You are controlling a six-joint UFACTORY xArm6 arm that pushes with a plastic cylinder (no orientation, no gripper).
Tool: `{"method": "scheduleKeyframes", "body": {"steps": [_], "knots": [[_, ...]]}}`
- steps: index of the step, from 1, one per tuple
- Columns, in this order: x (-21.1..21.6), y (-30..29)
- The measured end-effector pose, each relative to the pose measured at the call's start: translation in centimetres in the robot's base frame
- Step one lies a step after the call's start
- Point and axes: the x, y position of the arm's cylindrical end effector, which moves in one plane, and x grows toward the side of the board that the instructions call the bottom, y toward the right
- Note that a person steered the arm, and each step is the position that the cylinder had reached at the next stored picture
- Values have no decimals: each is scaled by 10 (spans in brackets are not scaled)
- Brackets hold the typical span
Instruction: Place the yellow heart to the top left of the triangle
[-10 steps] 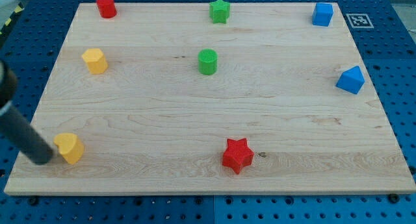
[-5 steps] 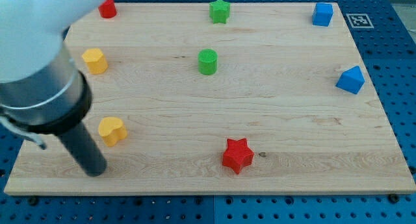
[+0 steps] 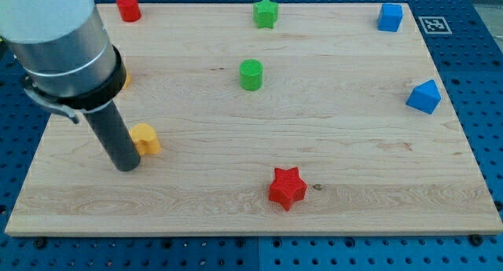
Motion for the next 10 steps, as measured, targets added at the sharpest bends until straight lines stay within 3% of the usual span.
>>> {"method": "scheduleKeyframes", "body": {"steps": [3, 5, 6, 8, 10], "knots": [[-45, 21], [-50, 121], [-54, 141], [-77, 111], [-90, 141]]}}
